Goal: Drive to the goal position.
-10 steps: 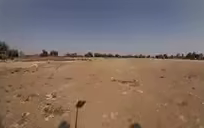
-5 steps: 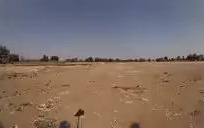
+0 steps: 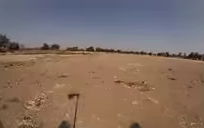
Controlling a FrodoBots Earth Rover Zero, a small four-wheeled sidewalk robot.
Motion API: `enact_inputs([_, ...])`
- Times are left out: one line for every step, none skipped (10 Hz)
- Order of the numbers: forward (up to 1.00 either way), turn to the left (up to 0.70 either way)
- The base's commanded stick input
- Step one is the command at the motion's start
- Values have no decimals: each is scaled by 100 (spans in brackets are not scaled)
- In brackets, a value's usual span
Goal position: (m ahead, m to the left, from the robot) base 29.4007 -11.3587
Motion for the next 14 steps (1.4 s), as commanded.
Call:
enact_inputs([50,0])
enact_inputs([50,0])
enact_inputs([50,0])
enact_inputs([50,0])
enact_inputs([50,0])
enact_inputs([50,0])
enact_inputs([50,0])
enact_inputs([50,0])
enact_inputs([50,0])
enact_inputs([50,0])
enact_inputs([50,0])
enact_inputs([50,0])
enact_inputs([50,0])
enact_inputs([50,0])
